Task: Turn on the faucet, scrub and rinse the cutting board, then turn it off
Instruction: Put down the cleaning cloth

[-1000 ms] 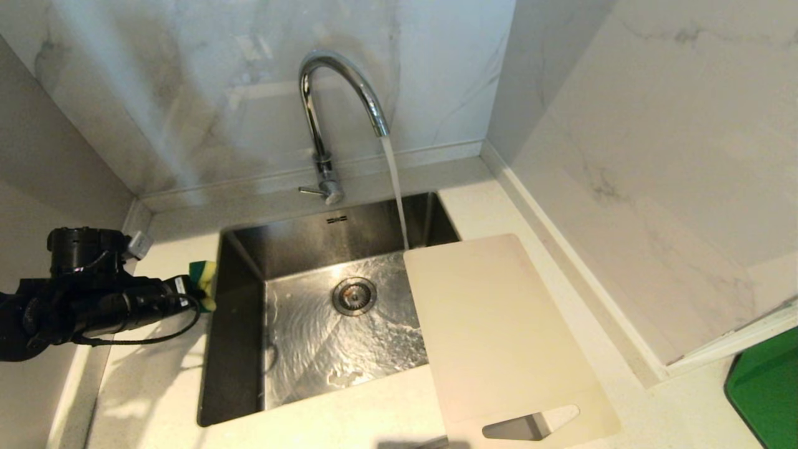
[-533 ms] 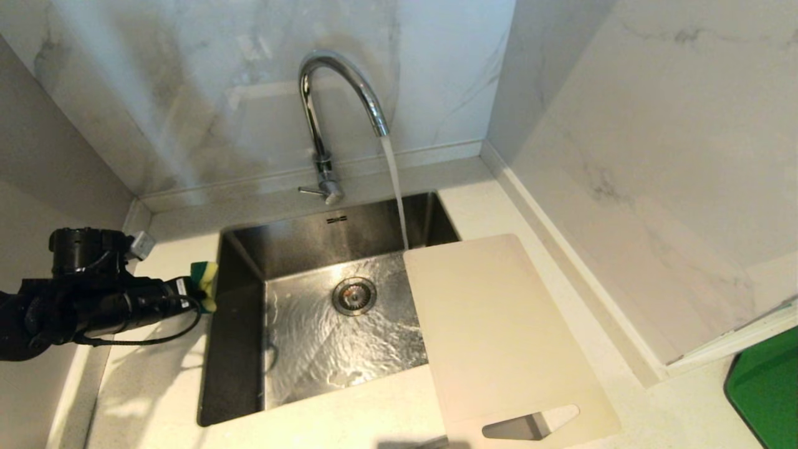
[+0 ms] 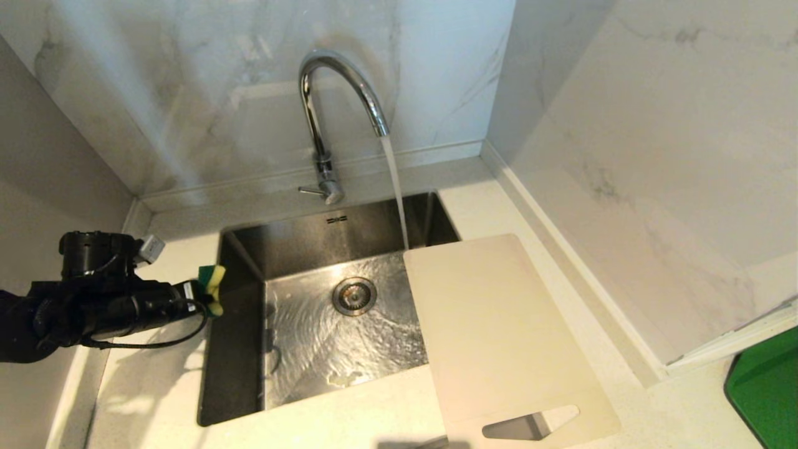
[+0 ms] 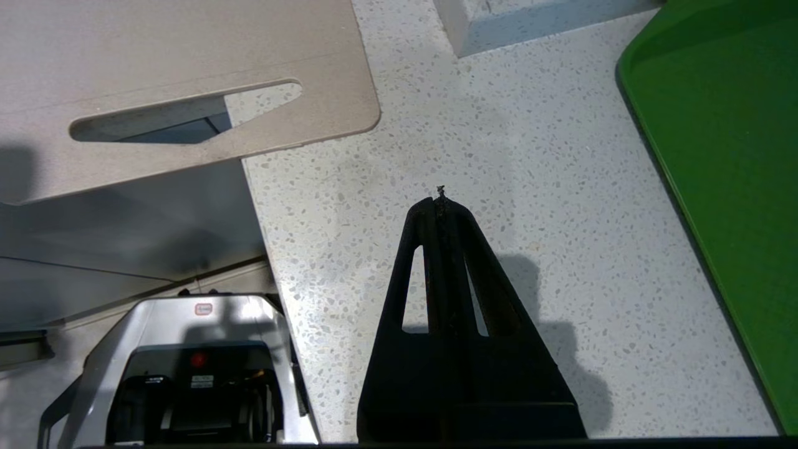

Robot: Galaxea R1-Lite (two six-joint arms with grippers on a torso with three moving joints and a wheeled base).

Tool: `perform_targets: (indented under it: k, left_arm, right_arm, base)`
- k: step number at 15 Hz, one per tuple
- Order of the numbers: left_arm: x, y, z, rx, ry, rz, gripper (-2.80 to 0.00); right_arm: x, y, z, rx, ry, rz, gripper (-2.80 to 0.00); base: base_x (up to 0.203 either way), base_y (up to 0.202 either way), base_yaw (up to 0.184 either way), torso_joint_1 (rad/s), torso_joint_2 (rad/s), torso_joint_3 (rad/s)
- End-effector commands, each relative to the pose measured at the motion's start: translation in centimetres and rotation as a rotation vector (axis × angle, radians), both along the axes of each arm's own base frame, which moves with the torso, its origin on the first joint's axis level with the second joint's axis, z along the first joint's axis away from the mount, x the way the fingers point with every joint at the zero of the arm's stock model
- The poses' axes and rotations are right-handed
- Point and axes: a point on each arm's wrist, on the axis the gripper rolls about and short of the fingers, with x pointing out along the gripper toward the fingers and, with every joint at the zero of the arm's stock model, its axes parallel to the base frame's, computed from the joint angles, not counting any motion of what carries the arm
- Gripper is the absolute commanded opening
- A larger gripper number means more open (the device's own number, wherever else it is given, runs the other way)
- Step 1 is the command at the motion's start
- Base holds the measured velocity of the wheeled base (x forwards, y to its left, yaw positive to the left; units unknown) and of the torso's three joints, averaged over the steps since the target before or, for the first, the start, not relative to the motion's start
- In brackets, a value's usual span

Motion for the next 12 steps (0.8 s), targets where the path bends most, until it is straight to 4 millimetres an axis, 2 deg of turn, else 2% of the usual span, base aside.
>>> perform_targets:
  k: [1,9,12]
  left_arm:
    - [0.11,-0.52,-0.27,-0.003,0.006,-0.015,-2.8]
    - [0.18,-0.61,-0.82,0.0,0.021,-0.016,-2.8]
    - [0.19,-0.61,-0.83,0.002,0.021,-0.017,-2.8]
  right_arm:
    - [0.03,0.0,-0.05,-0.005,0.006,0.002,-2.8]
    - [0.03,-0.01,-0.05,-0.006,0.006,0.03,-2.8]
    - [-0.2,-0.01,-0.05,-0.005,-0.022,0.119,-2.8]
  base:
    - [0.0,0.0,0.0,0.0,0.0,0.0]
    - [0.0,0.0,0.0,0.0,0.0,0.0]
    - [0.0,0.0,0.0,0.0,0.0,0.0]
